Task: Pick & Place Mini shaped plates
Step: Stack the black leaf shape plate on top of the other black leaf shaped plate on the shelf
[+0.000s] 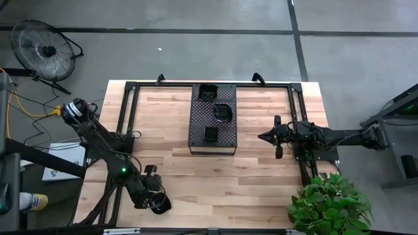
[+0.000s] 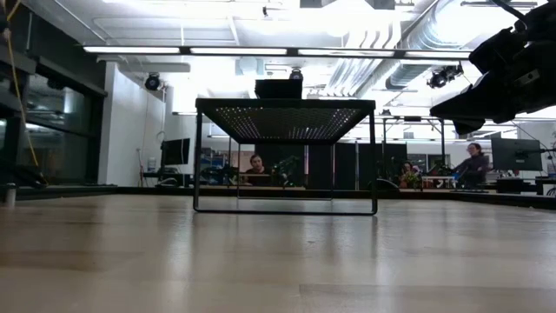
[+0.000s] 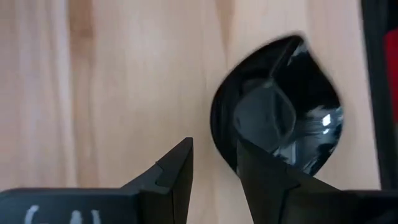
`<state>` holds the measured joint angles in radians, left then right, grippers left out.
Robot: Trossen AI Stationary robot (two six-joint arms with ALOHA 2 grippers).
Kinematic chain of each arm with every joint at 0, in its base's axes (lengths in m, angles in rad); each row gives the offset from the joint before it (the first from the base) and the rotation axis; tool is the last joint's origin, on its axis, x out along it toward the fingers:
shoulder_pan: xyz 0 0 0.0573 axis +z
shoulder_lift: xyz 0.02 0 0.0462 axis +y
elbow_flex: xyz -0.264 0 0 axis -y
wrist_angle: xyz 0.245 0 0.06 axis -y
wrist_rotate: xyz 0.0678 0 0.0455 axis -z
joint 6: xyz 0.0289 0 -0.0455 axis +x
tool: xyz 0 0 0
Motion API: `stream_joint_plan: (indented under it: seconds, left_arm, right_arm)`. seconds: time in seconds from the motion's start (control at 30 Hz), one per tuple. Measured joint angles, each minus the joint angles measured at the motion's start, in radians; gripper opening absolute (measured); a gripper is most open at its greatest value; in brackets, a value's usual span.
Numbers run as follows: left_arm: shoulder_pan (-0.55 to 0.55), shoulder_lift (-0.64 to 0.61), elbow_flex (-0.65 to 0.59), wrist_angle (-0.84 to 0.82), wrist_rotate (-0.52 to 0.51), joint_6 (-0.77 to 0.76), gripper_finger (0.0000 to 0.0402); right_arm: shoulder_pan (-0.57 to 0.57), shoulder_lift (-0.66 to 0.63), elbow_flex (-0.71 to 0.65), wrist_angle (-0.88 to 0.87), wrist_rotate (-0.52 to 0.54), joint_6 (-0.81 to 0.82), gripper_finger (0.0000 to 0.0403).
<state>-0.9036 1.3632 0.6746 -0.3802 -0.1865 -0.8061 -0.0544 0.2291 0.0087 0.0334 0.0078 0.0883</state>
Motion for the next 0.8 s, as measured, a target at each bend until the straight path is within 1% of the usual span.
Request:
stream_joint_plan:
  seconds: [0.13,0.3,0.67,0.8]
  left_arm:
    - [-0.001,0.057,0.000,0.019,0.038,-0.031,0.0122]
    - [0.000,0.093,0.001,0.051,0.039,-0.058,0.0122]
    - [0.000,0.095,0.001,0.085,0.052,-0.033,0.0122]
    - [0.000,0.095,0.001,0.090,0.063,-0.029,0.0107]
  right_arm:
    - [0.000,0.000,0.000,0.000,0.000,0.000,0.0012]
    - [0.000,0.000,0.000,0.000,0.000,0.000,0.0012]
    - [0.000,0.000,0.000,0.000,0.000,0.000,0.0012]
    - [0.000,0.000,0.000,0.000,0.000,0.000,0.0012]
